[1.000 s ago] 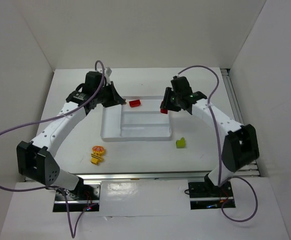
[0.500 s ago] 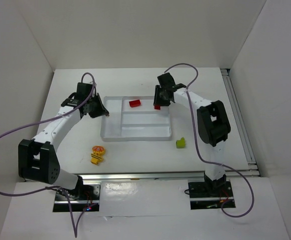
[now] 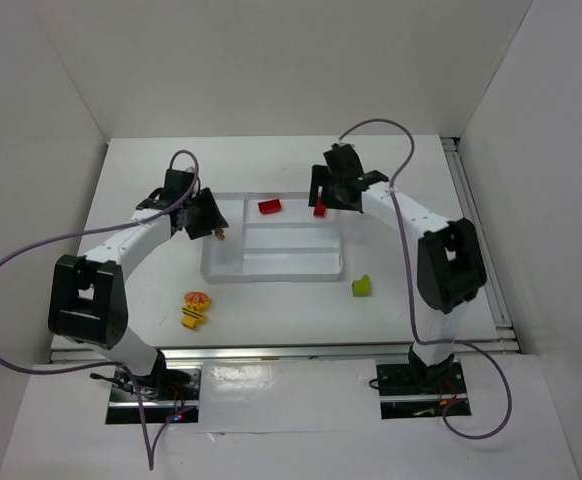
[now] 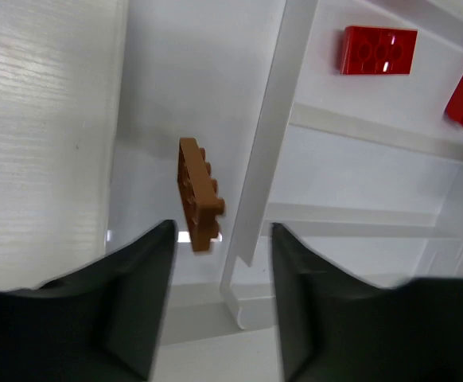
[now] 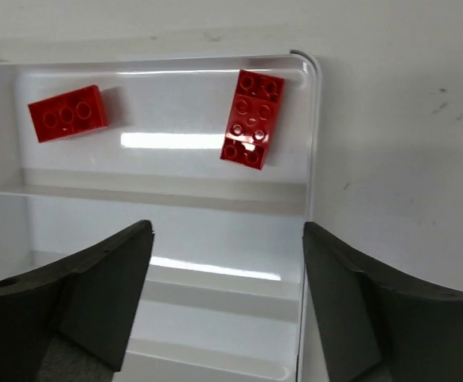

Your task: Sort the legos into containers by color

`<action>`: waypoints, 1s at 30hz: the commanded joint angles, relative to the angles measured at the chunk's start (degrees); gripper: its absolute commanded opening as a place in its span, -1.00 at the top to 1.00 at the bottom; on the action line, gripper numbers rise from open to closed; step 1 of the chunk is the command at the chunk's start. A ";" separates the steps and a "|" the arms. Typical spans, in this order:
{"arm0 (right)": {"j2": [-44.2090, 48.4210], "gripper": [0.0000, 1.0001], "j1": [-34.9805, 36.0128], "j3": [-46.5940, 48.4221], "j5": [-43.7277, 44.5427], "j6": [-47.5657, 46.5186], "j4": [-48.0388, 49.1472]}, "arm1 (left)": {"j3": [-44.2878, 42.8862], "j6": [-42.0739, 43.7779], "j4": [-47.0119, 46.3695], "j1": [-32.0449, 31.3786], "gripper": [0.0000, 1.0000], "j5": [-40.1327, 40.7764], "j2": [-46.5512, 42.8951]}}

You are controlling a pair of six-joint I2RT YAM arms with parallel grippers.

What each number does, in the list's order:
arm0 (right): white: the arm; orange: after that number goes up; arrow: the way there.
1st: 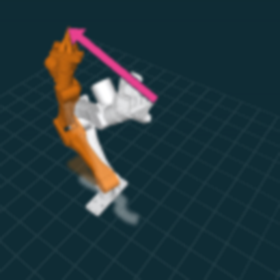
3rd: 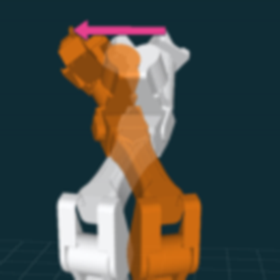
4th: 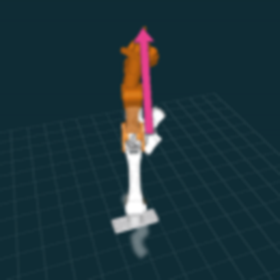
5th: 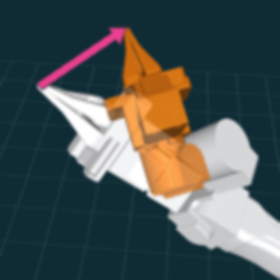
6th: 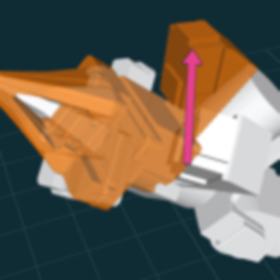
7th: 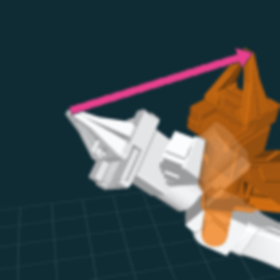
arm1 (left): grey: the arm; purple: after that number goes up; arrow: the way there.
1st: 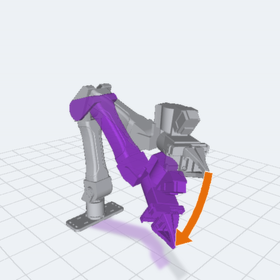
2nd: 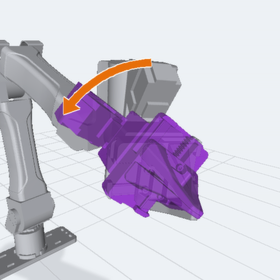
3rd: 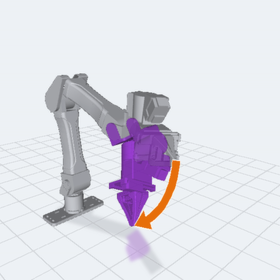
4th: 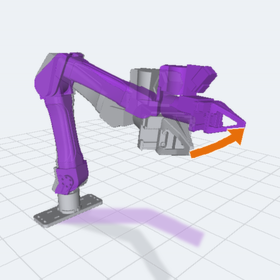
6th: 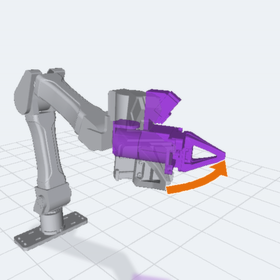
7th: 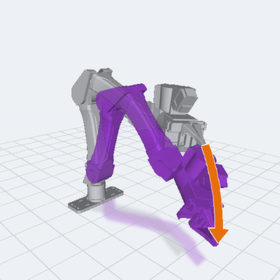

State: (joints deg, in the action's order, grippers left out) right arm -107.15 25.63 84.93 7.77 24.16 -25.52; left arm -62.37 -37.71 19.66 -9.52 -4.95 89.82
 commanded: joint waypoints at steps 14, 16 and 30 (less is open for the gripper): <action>38.77 -0.94 -0.75 -40.52 0.23 10.55 -9.38 | -10.13 3.35 3.72 -6.82 -0.90 -0.15 -11.25; 35.89 -0.94 -0.75 -41.07 -0.39 10.55 -8.85 | -12.15 4.14 5.03 -8.93 -0.90 -0.84 -11.25; 25.33 -0.05 0.30 -41.69 -1.26 5.55 -2.26 | -14.97 7.56 7.49 -17.20 -0.82 -0.17 -6.60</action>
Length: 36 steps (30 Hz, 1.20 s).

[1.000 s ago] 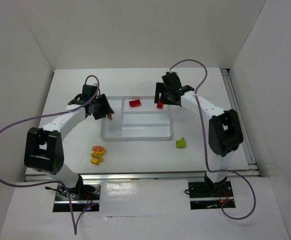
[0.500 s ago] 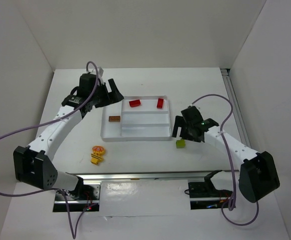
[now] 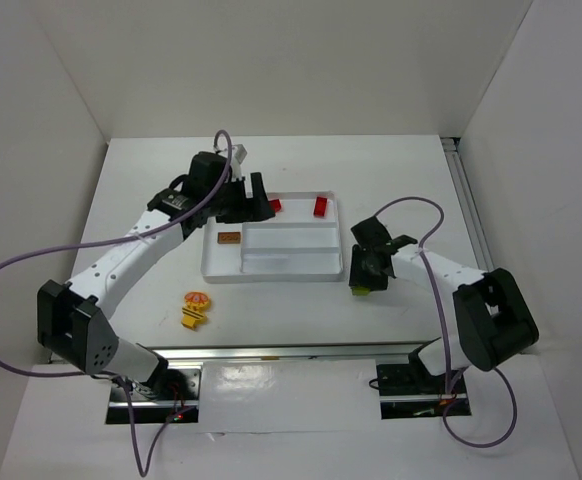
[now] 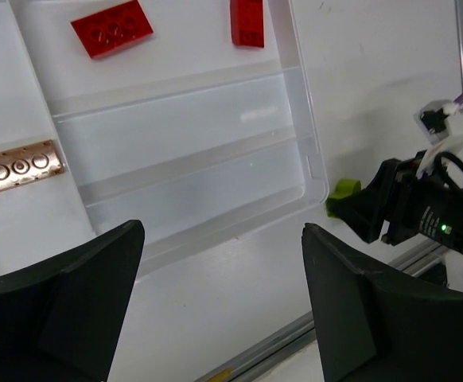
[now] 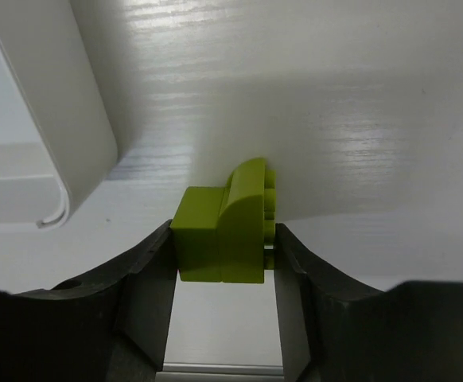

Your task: Sort the legos into containers by color

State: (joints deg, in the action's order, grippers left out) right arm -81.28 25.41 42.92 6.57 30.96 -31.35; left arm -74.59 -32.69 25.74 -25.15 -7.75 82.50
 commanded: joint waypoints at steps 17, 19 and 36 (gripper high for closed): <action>26.87 0.55 2.36 12.53 -16.85 -16.10 -5.29 | -2.41 5.10 -10.69 -4.91 -0.85 -42.60 8.73; 26.87 0.55 2.36 13.15 -17.38 -17.33 -6.52 | -3.19 3.78 -11.50 -6.14 -0.85 -43.23 9.35; 26.08 0.55 2.89 16.23 -25.99 -24.90 -9.60 | -16.90 5.70 -6.40 -11.50 -0.91 -40.50 22.71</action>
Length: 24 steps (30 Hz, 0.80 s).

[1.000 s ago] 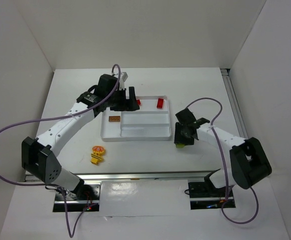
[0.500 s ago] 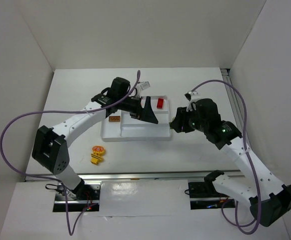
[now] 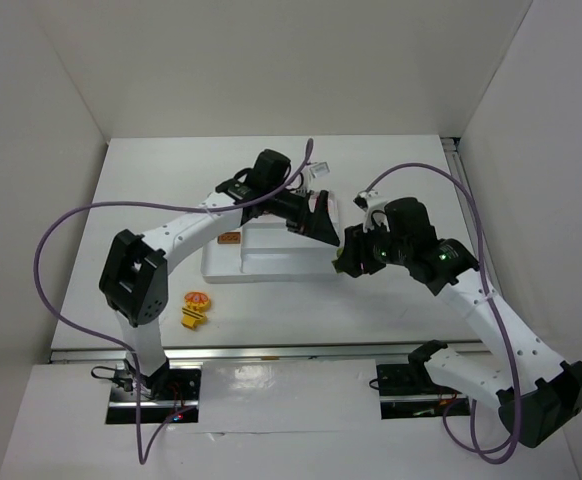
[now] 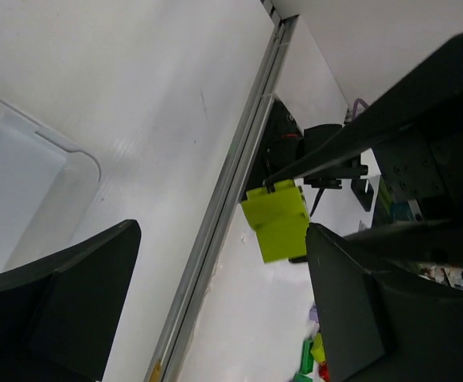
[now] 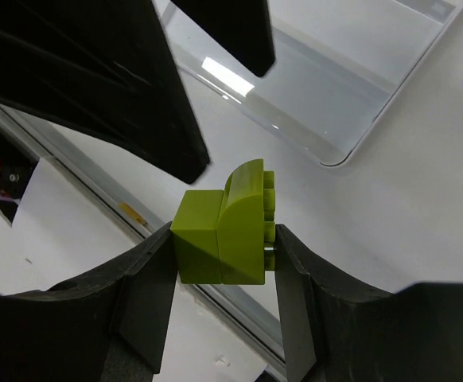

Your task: Sort the legos into containers by color

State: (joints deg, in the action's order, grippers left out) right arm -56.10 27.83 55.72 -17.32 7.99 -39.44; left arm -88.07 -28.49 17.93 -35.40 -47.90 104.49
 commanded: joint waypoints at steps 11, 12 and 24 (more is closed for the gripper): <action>-0.76 0.55 0.99 3.43 -0.09 -1.92 -0.37 | -4.04 0.28 0.00 -4.41 -0.75 -6.86 3.88; -0.77 0.55 0.99 3.43 -0.08 -1.92 -0.37 | -4.04 0.28 0.00 -4.42 -0.70 -6.86 3.88; -1.38 0.55 0.99 2.90 0.45 -1.31 0.15 | -2.02 -3.68 -5.28 -5.47 0.01 -9.93 5.11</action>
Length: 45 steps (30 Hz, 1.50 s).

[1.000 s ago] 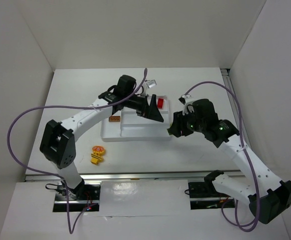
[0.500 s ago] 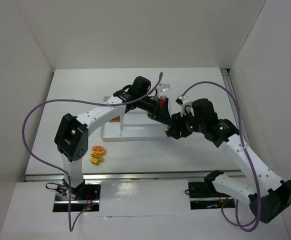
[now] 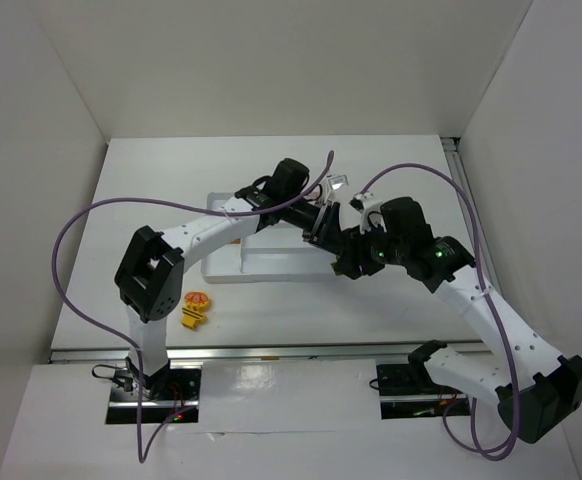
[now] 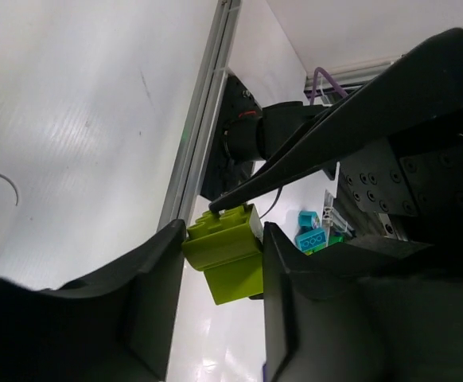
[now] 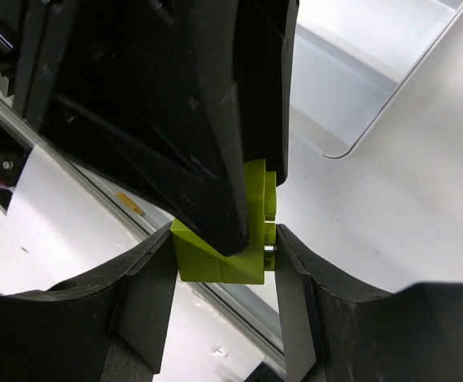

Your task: Sort the legos into containers by color

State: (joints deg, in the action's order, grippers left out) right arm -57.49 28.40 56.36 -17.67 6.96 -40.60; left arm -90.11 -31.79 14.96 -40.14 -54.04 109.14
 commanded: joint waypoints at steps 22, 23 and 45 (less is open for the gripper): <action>5.19 -0.93 0.43 4.46 13.28 8.68 2.45 | 2.83 -1.95 -0.72 7.26 1.00 2.09 -1.64; 5.20 -0.93 0.43 4.46 13.28 9.47 2.98 | 3.70 -1.96 -1.24 8.49 1.00 2.79 -3.13; -6.31 -0.80 0.43 -25.24 -17.22 59.56 87.34 | 33.50 -29.38 -45.63 20.19 1.00 2.27 -23.10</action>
State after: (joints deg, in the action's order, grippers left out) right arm -62.78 28.84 29.50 -32.60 60.55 30.52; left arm -56.93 -60.20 -24.62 -19.49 -49.56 87.42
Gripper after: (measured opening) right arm 0.899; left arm 0.461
